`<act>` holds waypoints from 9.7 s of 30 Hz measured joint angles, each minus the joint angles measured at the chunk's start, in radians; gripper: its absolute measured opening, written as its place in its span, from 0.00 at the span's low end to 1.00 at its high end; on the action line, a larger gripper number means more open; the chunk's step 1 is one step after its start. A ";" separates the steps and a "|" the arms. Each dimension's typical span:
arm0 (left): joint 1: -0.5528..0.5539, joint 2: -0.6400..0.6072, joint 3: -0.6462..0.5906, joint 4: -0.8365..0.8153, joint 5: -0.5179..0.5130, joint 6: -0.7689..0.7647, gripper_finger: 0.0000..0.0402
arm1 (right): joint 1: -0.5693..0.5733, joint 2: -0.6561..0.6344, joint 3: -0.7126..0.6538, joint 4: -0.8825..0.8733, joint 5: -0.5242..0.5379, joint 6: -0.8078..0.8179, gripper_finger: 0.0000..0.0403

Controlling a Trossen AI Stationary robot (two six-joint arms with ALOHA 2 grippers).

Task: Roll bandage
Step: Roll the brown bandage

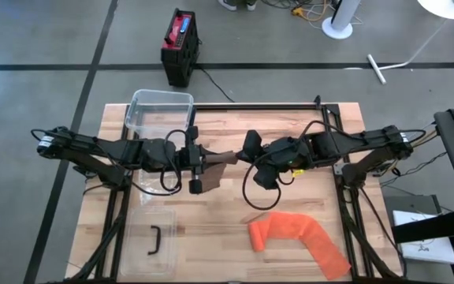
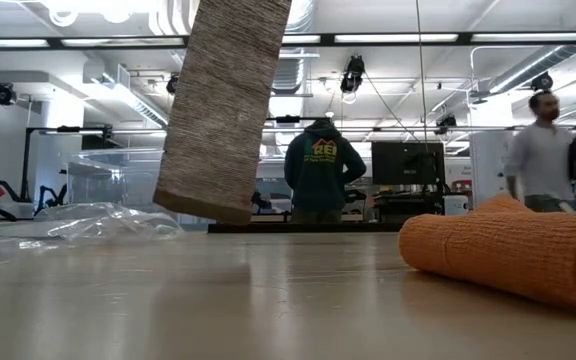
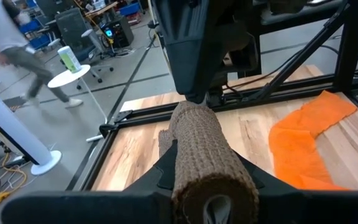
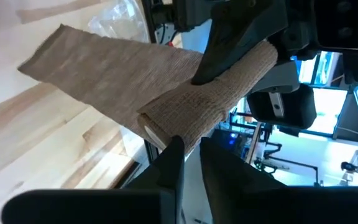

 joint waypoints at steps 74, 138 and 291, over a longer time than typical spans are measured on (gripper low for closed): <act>-0.003 0.008 -0.005 0.048 0.144 0.035 0.13 | 0.002 -0.015 -0.001 -0.006 -0.004 0.070 0.00; 0.001 0.008 -0.006 0.040 0.132 0.026 0.13 | 0.023 -0.013 0.001 -0.020 0.000 -0.003 0.16; -0.013 -0.030 -0.496 0.667 -0.410 1.367 0.13 | -0.268 -0.042 -0.707 1.042 -0.317 2.349 0.39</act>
